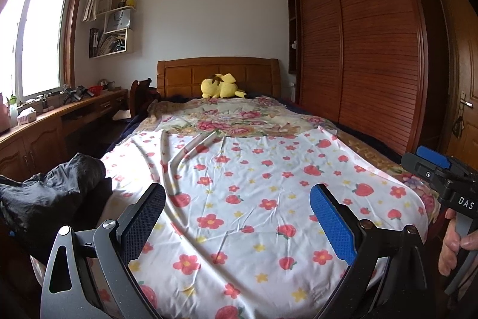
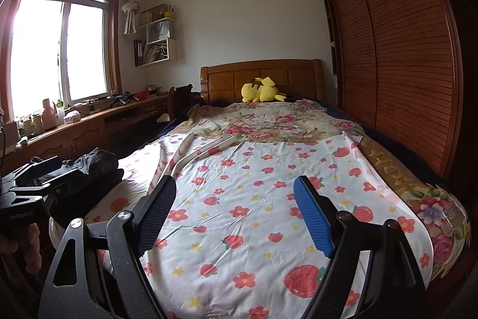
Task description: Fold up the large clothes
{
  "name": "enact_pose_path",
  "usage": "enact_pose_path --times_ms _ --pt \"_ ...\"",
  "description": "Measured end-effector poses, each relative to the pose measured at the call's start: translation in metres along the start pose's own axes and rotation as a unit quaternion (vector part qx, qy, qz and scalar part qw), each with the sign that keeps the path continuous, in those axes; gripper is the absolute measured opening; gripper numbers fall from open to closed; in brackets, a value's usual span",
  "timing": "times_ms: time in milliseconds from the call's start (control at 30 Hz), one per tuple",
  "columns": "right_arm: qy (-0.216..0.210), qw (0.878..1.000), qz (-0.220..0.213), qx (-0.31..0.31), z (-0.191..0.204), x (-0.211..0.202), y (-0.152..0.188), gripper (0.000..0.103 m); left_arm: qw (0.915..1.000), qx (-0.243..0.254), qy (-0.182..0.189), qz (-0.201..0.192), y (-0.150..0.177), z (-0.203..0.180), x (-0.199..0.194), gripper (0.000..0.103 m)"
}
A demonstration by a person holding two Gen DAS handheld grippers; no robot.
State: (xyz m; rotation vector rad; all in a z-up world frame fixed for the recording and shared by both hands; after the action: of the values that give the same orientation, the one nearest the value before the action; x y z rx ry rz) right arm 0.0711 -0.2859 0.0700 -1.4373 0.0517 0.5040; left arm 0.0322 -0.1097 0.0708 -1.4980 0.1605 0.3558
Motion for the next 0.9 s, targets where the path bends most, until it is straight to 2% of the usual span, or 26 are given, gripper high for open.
enact_pose_path --times_ms 900 --pt "0.001 1.000 0.001 0.000 -0.0030 0.0014 -0.0016 0.082 1.0000 0.001 -0.004 -0.004 -0.0004 -0.0008 0.0020 0.098"
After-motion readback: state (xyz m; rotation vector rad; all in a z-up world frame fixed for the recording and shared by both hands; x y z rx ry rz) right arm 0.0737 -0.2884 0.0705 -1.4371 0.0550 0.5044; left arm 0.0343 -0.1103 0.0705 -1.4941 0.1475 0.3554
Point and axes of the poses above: each gripper's, at about its wrist camera, not at the fingertips, and x roughly the way its jaws point, z to its left, y to its underside, the point moved 3 cm from there along x, roughly the way its jaws point, and after that the axes turned 5 degrees about x, right-handed, at the moved point
